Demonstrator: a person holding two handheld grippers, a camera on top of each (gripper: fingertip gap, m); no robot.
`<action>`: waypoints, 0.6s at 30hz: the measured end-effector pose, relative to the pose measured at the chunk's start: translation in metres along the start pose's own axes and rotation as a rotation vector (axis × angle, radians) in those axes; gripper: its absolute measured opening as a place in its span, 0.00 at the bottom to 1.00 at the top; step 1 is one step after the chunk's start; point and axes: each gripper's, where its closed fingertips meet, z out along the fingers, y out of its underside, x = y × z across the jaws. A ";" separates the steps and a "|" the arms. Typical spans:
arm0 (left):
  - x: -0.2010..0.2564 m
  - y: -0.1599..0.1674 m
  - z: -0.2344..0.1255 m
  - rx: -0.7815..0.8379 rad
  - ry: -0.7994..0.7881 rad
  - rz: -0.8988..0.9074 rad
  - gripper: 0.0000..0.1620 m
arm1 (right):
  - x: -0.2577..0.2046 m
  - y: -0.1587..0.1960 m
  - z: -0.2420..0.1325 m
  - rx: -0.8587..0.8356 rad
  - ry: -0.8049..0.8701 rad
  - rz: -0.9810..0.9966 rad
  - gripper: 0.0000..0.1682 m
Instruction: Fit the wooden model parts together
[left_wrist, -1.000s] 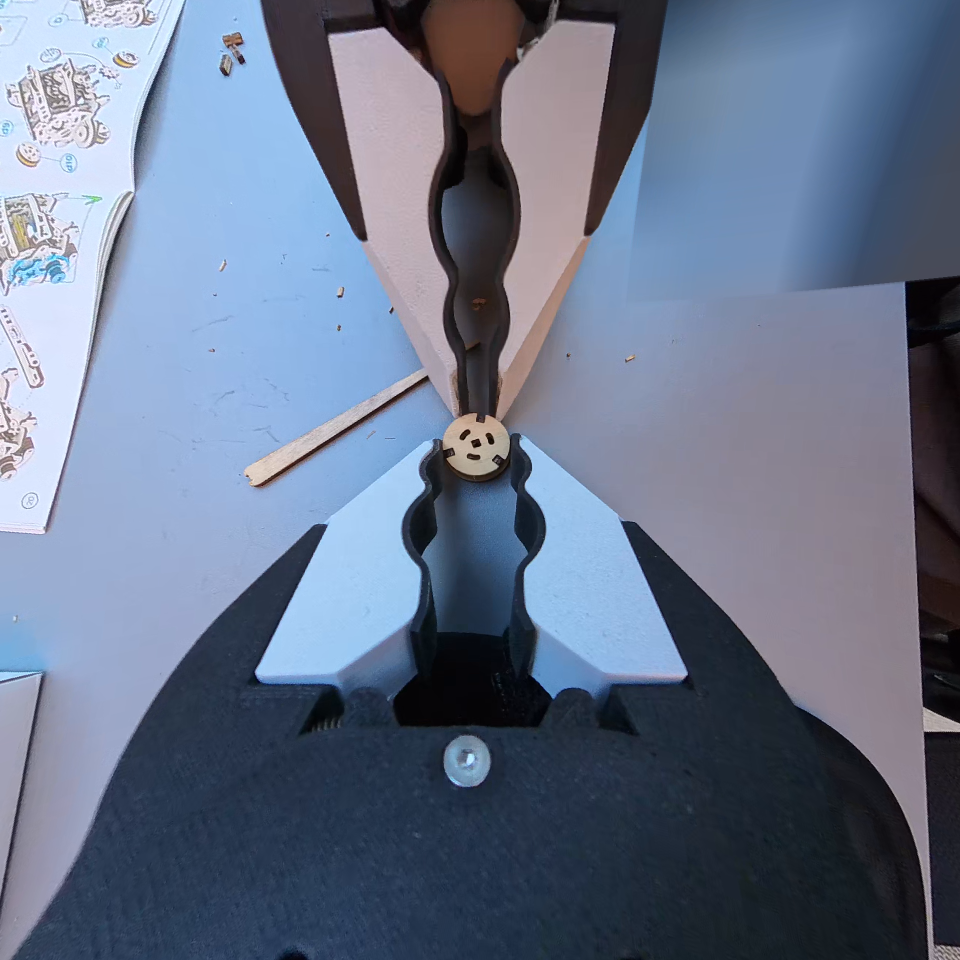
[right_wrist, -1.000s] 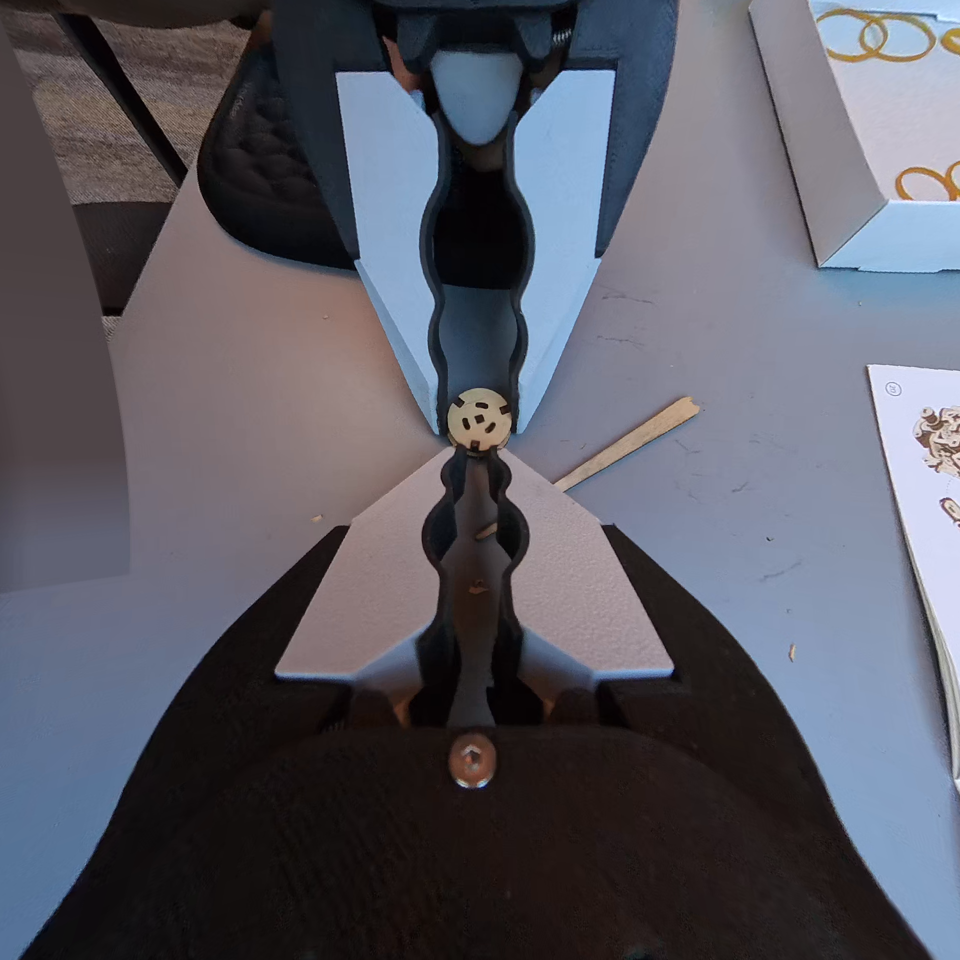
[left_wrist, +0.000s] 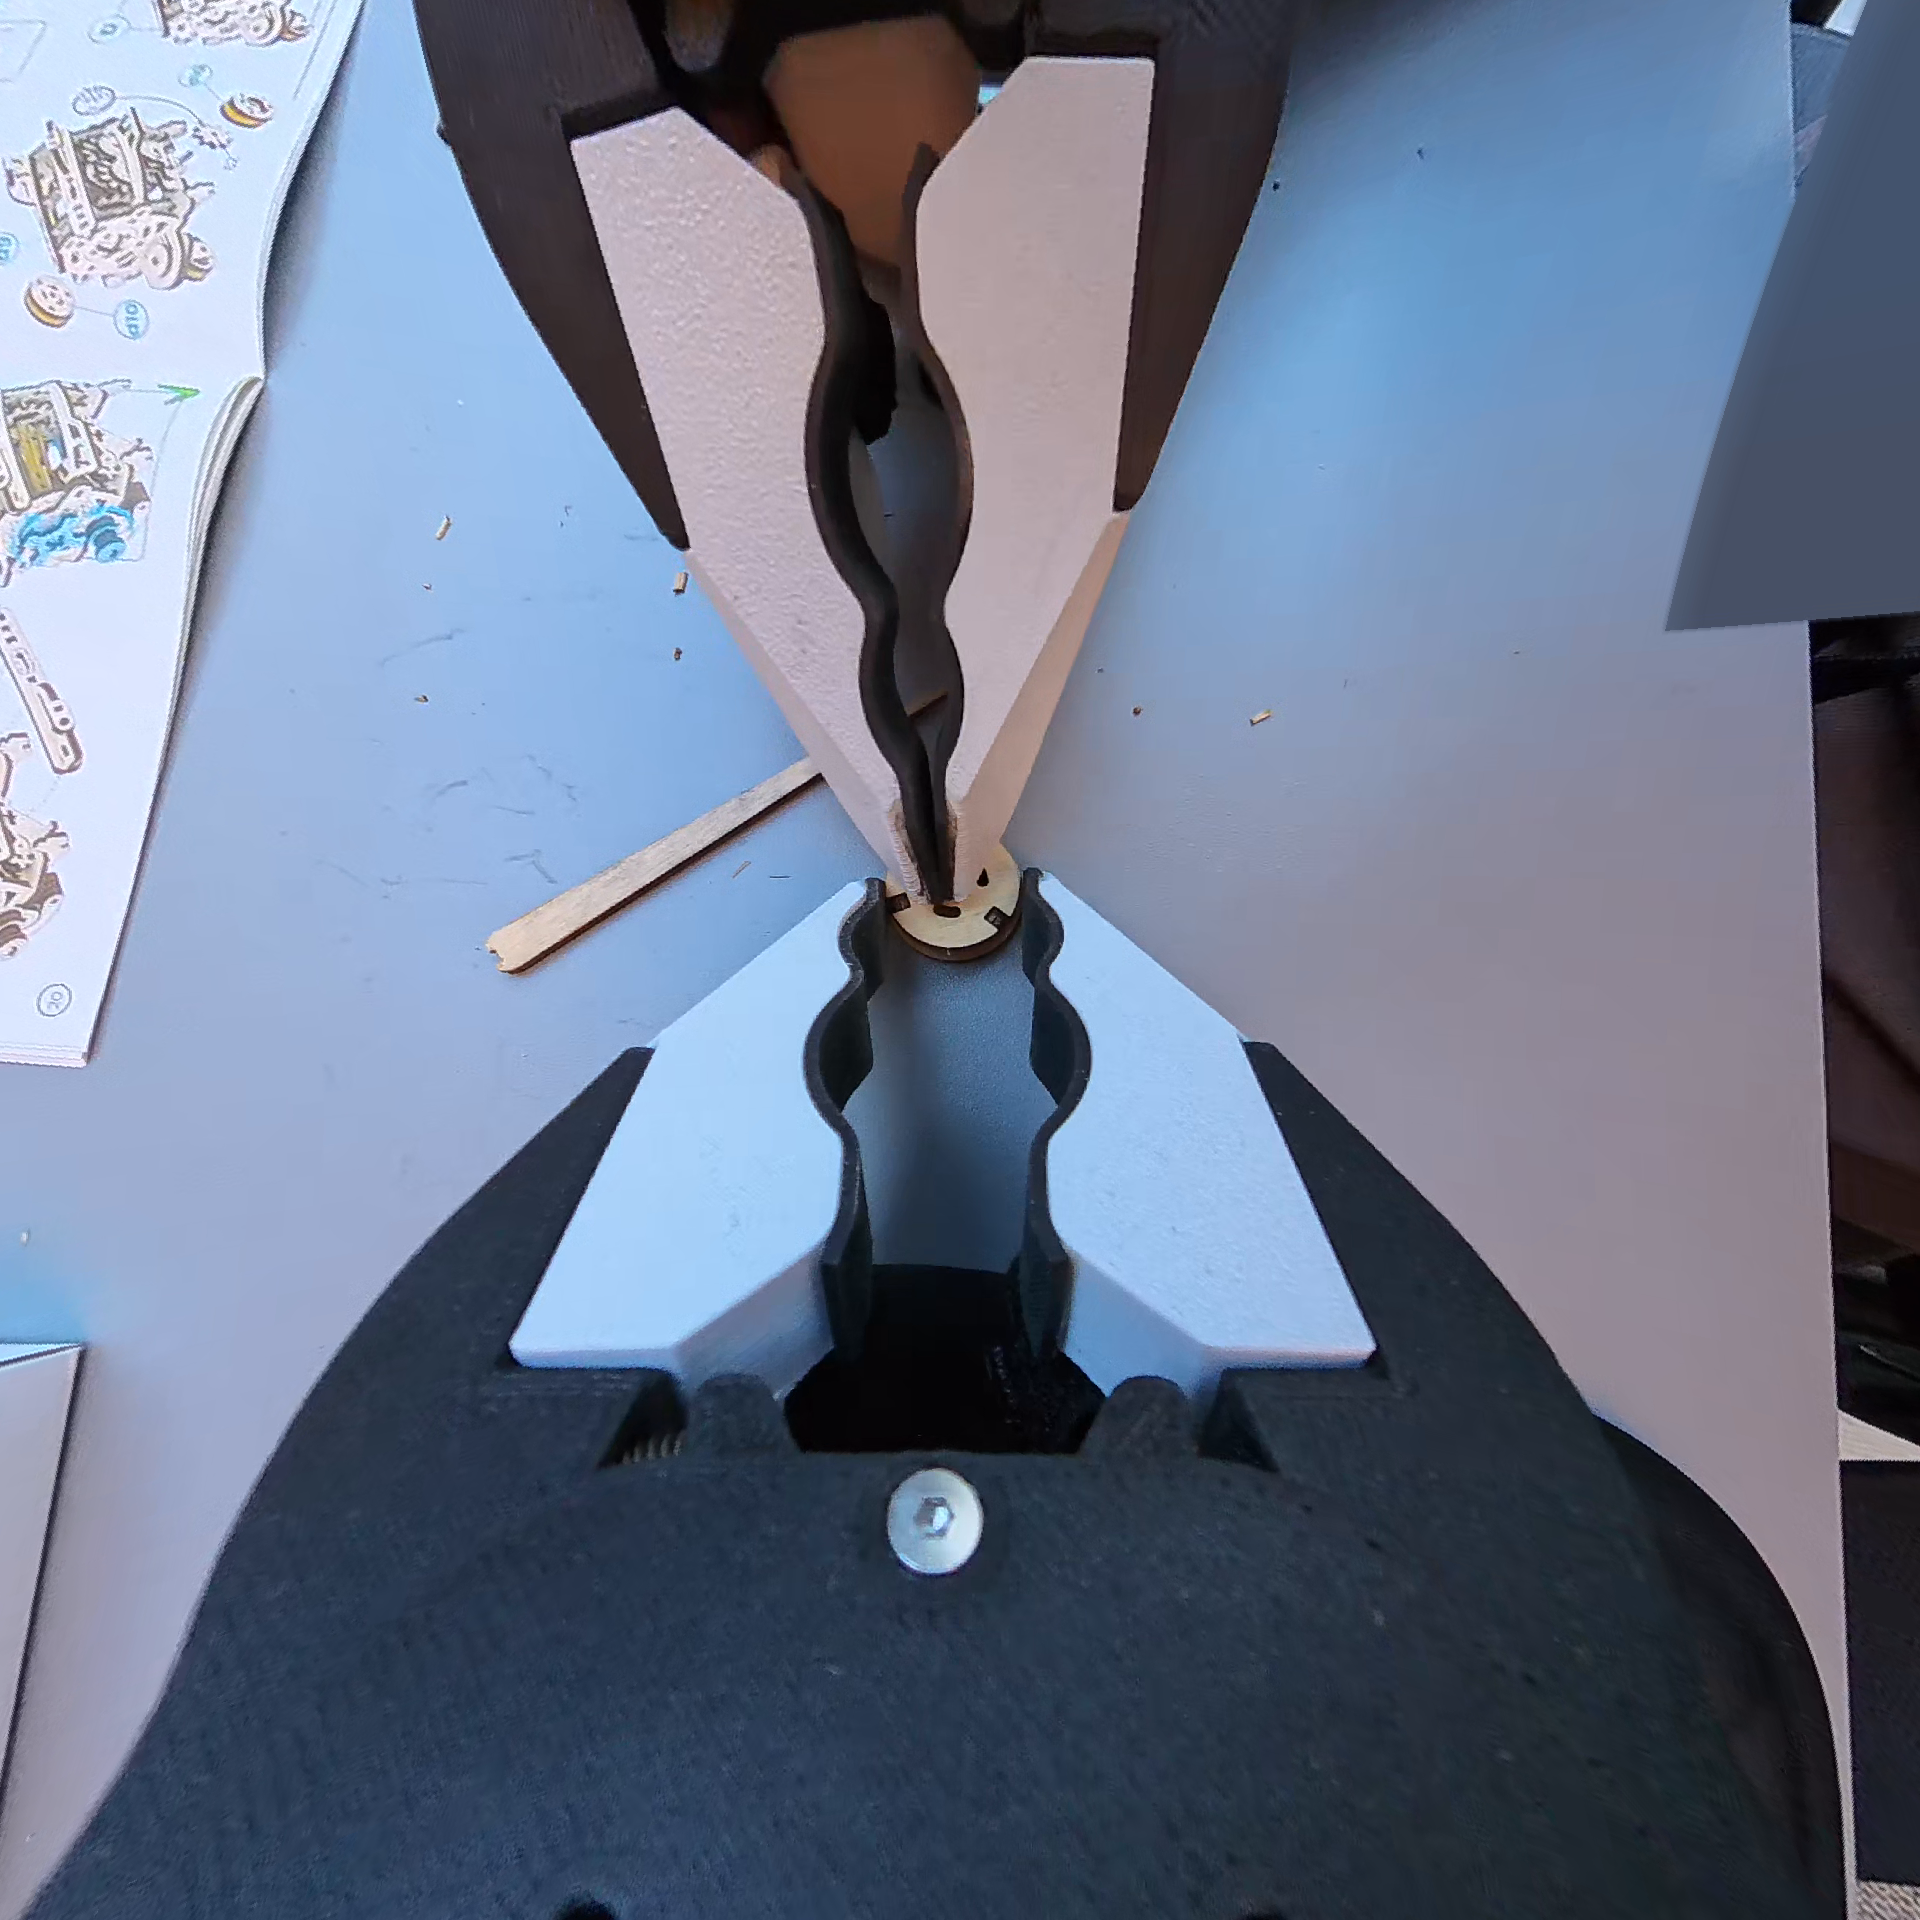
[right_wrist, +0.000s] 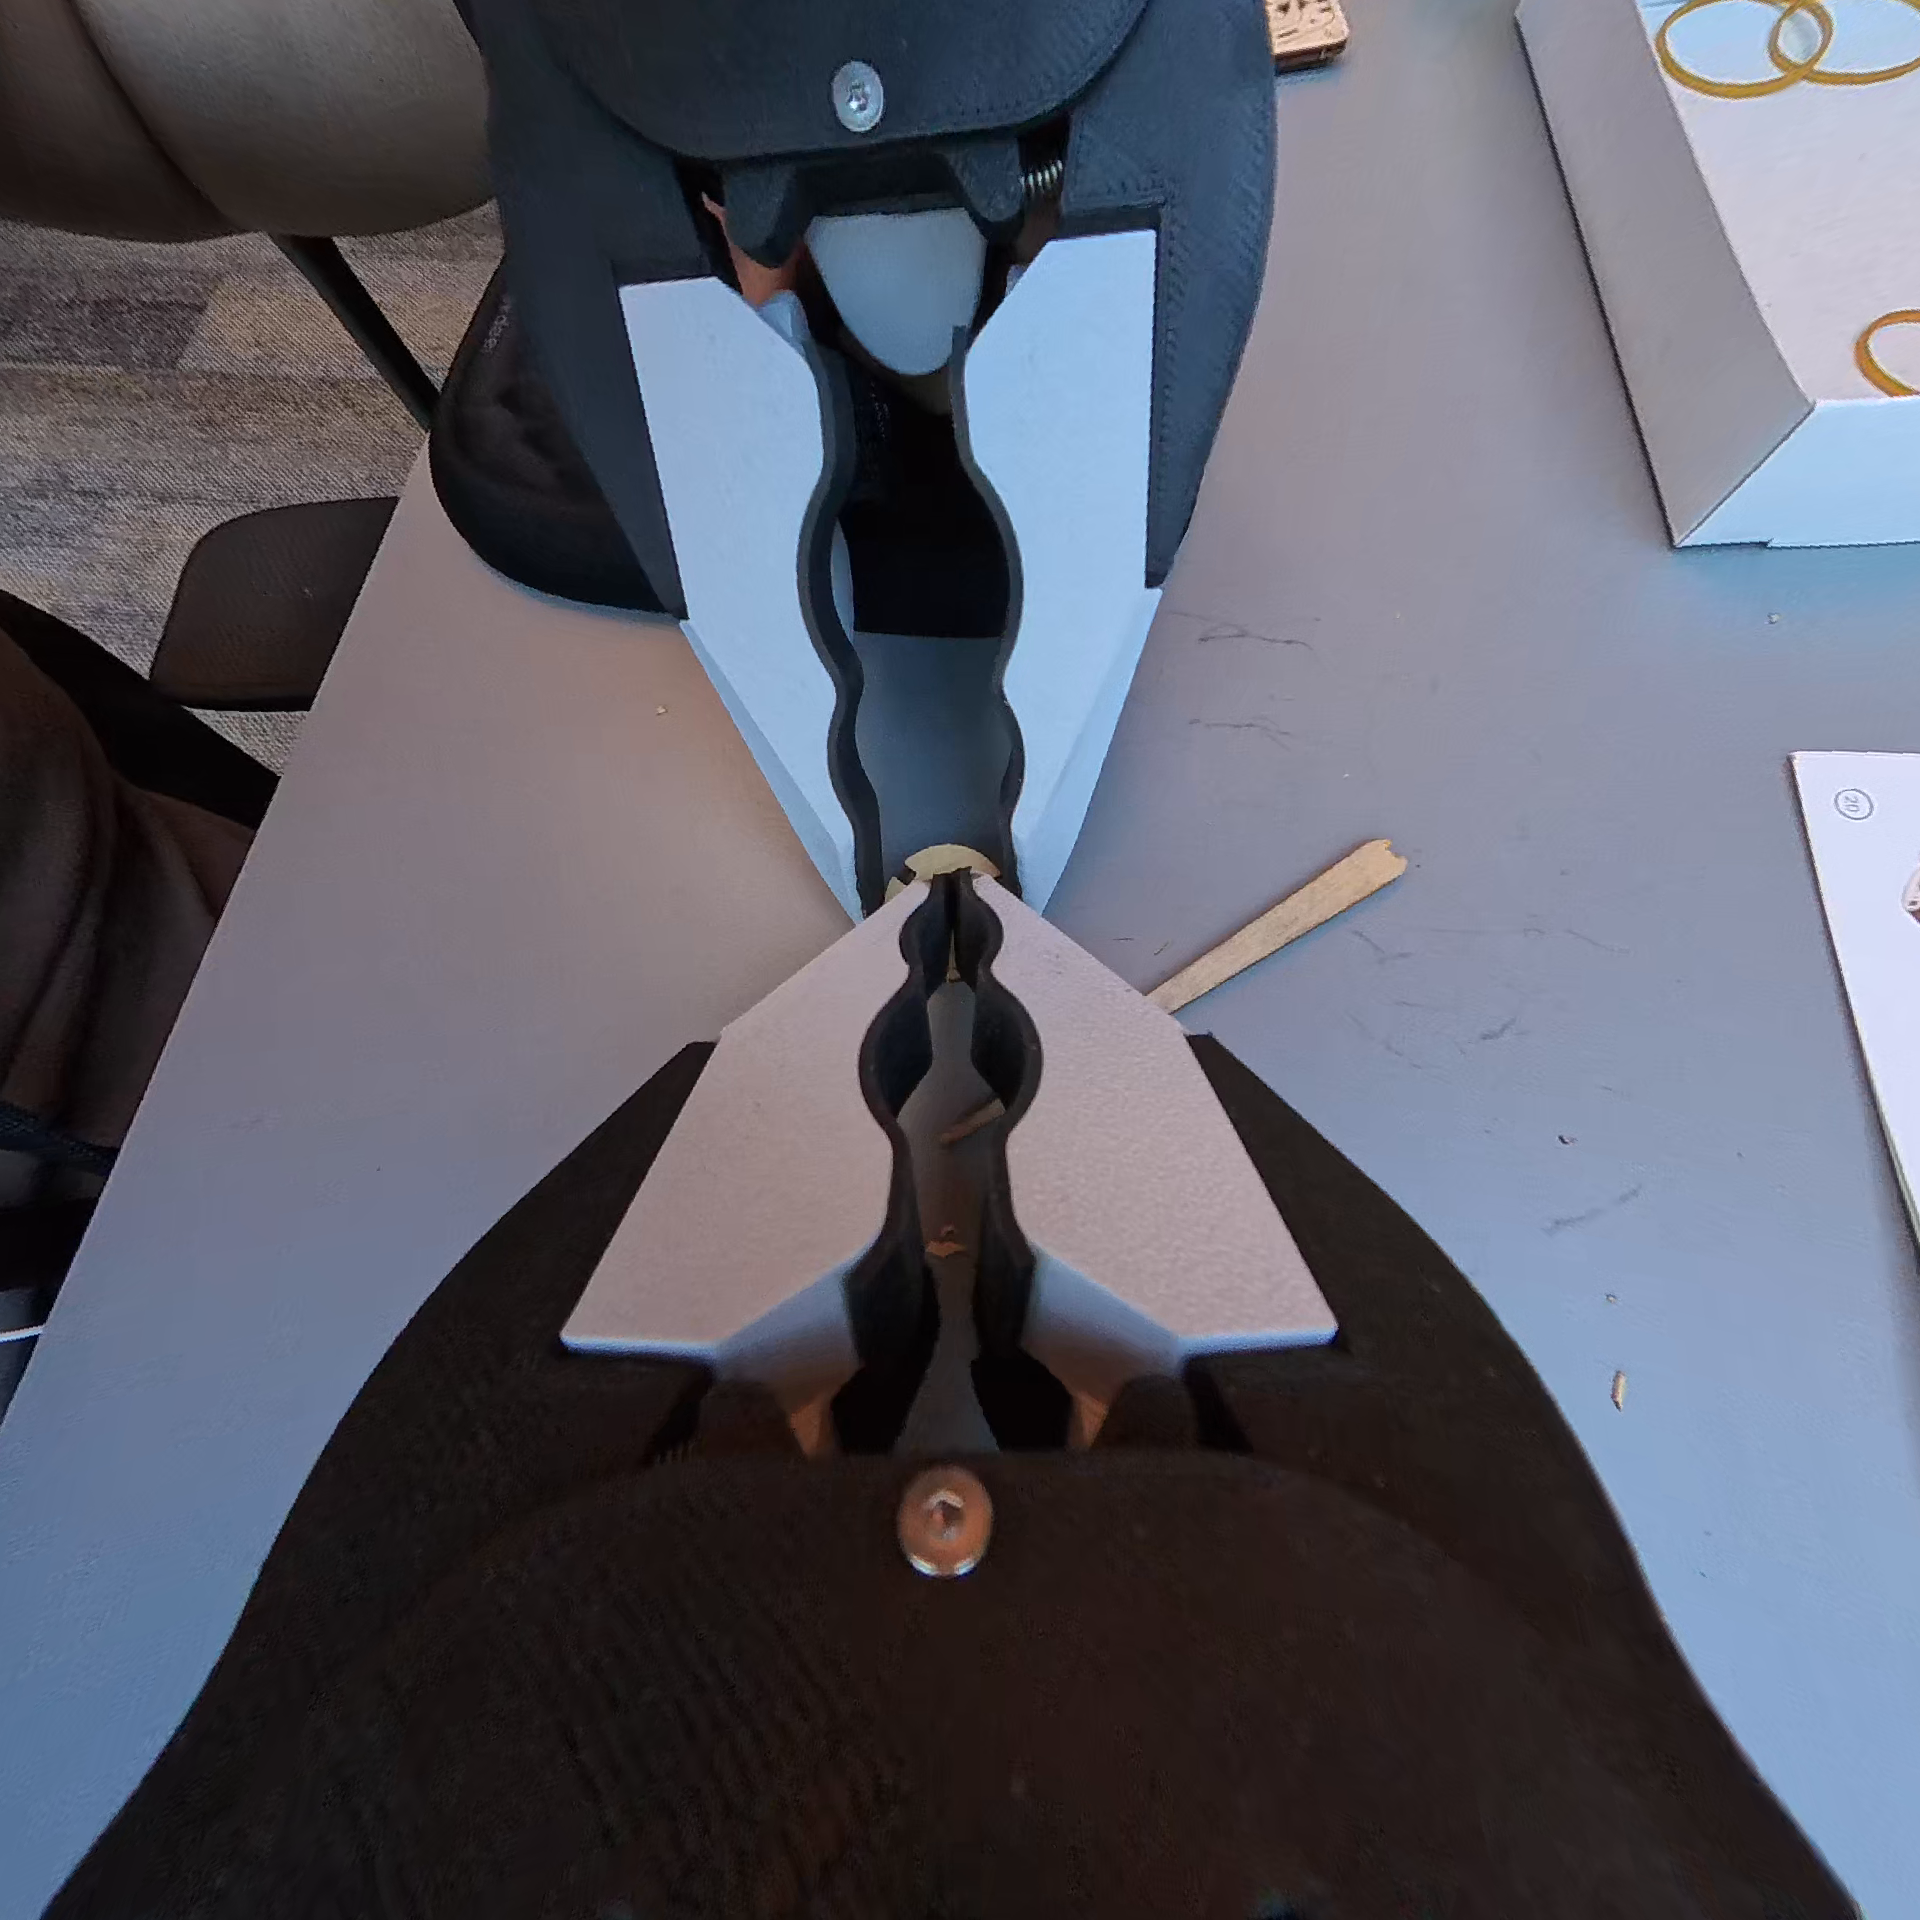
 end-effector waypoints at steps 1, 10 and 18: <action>0.000 0.000 0.000 0.000 0.001 -0.001 0.15 | 0.001 0.000 0.000 0.012 0.002 -0.001 0.00; 0.000 0.000 0.000 0.001 0.004 -0.003 0.15 | 0.001 -0.002 -0.001 -0.004 -0.033 0.081 0.00; 0.001 0.000 0.000 0.001 0.005 -0.004 0.15 | 0.004 -0.013 -0.009 0.067 0.006 0.041 0.00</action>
